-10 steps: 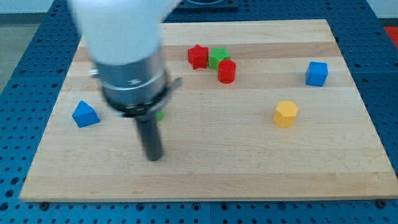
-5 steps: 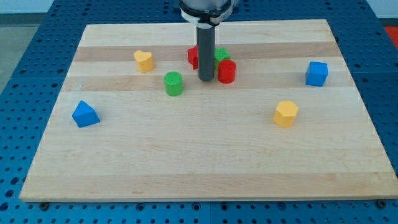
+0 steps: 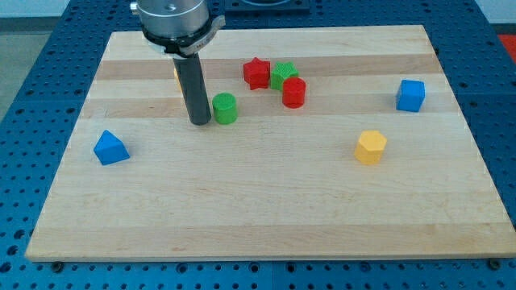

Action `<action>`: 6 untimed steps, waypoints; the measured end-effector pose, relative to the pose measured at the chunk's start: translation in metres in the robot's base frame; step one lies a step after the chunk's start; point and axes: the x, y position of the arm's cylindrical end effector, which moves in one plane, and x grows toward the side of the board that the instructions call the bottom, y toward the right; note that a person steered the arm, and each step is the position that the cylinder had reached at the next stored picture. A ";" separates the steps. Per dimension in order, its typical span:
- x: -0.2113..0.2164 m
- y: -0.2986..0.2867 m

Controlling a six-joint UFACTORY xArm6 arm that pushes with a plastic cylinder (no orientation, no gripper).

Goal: Move the green circle into the green star

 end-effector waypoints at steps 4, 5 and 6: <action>-0.038 0.089; -0.049 0.095; -0.039 0.081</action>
